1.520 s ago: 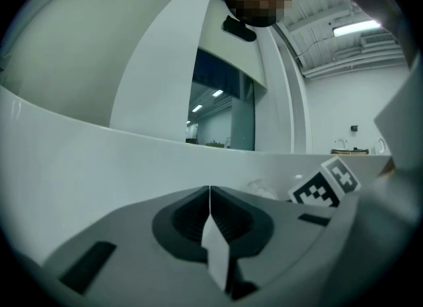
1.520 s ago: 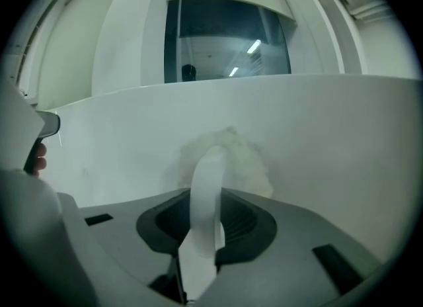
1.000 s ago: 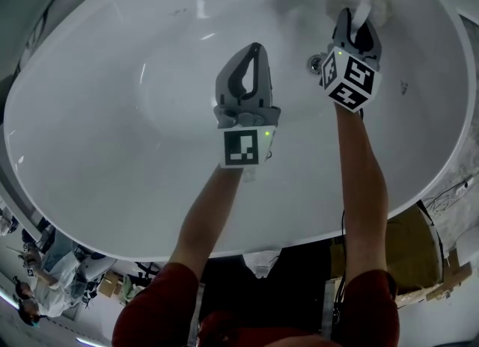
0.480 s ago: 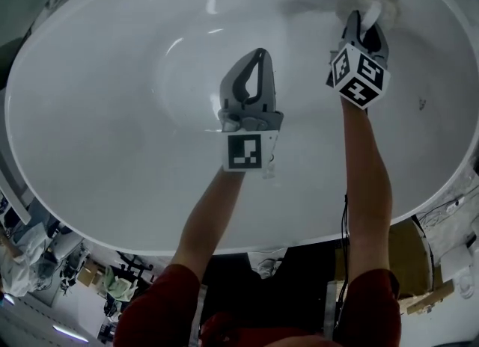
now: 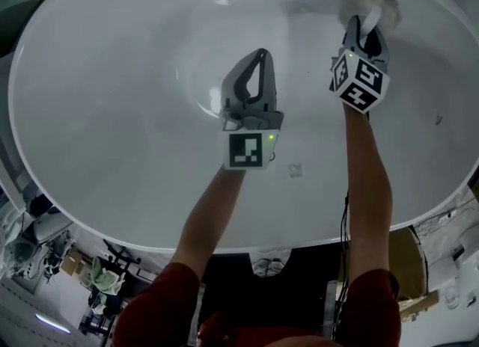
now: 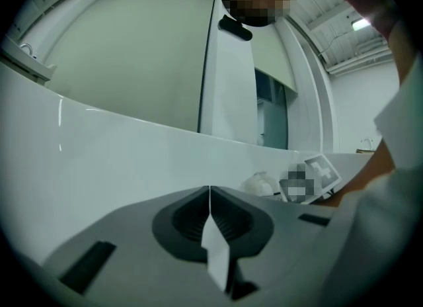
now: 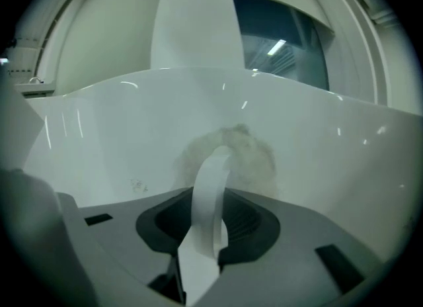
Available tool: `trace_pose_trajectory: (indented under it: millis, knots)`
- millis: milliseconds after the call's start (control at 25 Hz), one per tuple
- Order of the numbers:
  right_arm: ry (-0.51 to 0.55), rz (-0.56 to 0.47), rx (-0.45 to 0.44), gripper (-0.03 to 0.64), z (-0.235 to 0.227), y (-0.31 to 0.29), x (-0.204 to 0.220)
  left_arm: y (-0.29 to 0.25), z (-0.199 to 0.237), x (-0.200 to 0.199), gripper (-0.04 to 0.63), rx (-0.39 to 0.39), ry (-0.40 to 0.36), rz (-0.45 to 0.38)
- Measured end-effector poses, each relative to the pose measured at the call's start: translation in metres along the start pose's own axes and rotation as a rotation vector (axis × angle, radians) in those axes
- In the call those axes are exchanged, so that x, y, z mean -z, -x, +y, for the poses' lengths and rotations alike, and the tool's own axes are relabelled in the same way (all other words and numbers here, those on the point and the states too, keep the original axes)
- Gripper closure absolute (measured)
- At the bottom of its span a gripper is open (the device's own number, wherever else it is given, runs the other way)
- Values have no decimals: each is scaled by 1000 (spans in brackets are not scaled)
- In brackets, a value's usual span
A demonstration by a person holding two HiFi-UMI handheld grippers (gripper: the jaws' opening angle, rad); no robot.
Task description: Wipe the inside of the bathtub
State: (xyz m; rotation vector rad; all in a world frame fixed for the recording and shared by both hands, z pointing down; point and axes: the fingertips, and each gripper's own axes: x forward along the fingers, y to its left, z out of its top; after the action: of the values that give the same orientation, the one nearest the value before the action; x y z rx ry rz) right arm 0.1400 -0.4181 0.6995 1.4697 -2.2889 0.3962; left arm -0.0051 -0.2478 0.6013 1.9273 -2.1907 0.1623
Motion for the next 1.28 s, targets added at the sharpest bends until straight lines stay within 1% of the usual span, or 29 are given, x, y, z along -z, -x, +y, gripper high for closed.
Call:
trace_pose_trajectory:
  millis: [80,280,440,600,760,880,920,1080,1200,1280]
  knots:
    - [14,-3,-28,511,28,0,1,8,17,-1,580,-11,3,-9]
    - [12,-7,-56,511,90,4,10,39,68,5,580,-58,-1,-17]
    - [12,-2,-71,508,128,-1,16,59,108,17,580,-107,2,11]
    - [24,1,-109,508,177,-5,14,75,149,15,580,-143,-3,6]
    - [48,6,-158,505,242,-7,20,94,197,14,580,-188,15,-7]
    - [62,9,-185,497,298,-10,23,113,240,18,580,-216,38,7]
    - [65,10,-197,495,308,-11,22,117,245,19,580,-224,41,13]
    - [69,12,-239,488,325,-15,15,123,245,19,580,-254,31,30]
    - [93,11,-290,485,363,-13,14,134,265,22,580,-273,32,41]
    - [115,8,-328,485,389,-12,12,139,276,22,580,-289,50,43]
